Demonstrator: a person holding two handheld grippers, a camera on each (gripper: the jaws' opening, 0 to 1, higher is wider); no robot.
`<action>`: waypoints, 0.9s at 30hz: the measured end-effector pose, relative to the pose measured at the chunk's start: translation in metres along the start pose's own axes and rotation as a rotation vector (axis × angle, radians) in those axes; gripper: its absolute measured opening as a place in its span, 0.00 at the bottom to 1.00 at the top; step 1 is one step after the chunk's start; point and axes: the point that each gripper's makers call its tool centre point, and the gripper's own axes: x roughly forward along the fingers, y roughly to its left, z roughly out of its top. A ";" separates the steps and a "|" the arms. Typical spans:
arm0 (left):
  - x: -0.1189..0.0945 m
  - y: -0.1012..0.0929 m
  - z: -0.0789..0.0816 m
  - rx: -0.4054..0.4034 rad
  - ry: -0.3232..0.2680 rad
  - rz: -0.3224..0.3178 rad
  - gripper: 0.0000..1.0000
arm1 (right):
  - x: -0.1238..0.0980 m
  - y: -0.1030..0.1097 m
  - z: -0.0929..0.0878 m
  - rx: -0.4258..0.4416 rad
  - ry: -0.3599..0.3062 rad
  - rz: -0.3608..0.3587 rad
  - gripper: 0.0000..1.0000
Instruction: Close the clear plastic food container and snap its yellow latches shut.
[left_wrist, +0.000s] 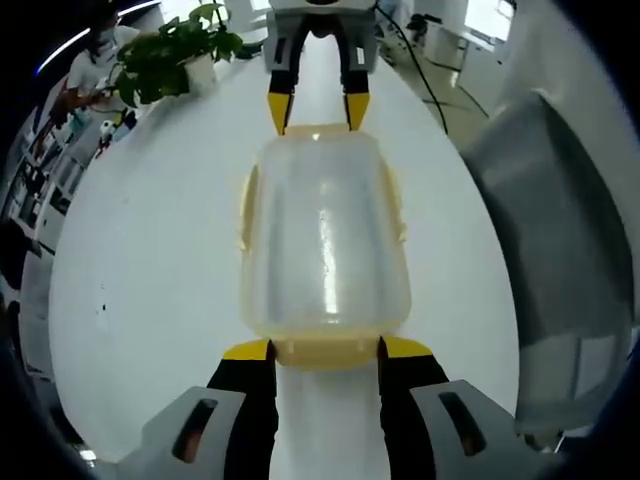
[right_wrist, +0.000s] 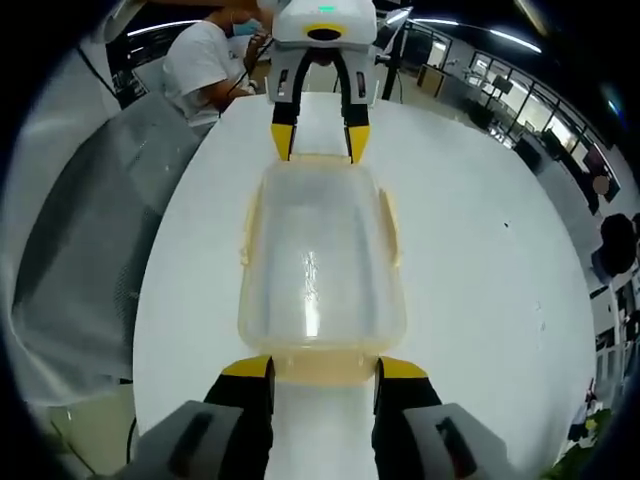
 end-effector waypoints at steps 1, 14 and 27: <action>0.000 0.000 0.000 0.000 -0.001 0.000 0.37 | 0.000 0.000 0.000 0.001 0.000 0.000 0.37; 0.000 -0.001 -0.003 -0.039 -0.012 0.000 0.40 | 0.000 -0.003 -0.002 0.042 0.025 -0.020 0.43; -0.011 -0.004 -0.002 -0.152 -0.055 0.006 0.44 | -0.017 0.001 0.004 0.098 0.005 -0.012 0.42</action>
